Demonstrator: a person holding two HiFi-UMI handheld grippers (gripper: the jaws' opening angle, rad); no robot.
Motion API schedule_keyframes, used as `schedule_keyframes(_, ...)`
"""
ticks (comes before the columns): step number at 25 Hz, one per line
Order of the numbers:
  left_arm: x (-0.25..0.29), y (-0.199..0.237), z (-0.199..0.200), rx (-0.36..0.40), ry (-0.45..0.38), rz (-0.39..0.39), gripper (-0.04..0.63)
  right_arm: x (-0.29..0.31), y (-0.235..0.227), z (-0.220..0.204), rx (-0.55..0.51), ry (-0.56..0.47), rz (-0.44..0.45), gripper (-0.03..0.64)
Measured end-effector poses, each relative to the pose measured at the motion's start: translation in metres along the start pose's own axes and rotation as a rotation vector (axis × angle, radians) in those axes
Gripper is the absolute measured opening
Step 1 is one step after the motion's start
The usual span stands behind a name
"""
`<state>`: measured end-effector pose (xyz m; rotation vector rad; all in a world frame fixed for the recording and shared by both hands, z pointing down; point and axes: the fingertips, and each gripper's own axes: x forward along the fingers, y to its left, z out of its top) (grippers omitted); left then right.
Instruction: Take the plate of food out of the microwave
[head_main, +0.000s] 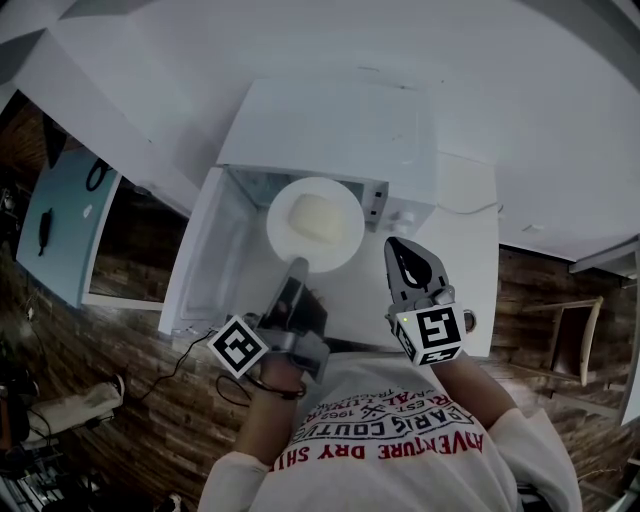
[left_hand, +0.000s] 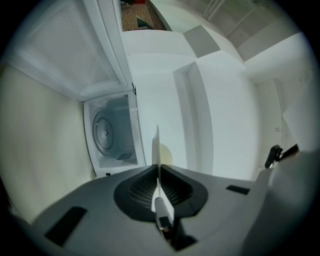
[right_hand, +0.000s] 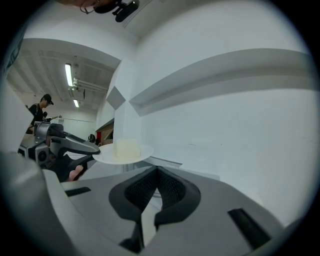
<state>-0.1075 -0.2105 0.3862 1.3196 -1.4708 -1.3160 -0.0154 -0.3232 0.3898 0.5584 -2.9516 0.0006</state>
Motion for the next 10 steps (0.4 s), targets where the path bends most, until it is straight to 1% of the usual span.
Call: schedule_keyframes(10,0.0031,0.0062,0.0017,-0.014,-0.007,0.005,0.02,0.0029,-0.0003,-0.0044,0.0,0.013,0.003,0.011)
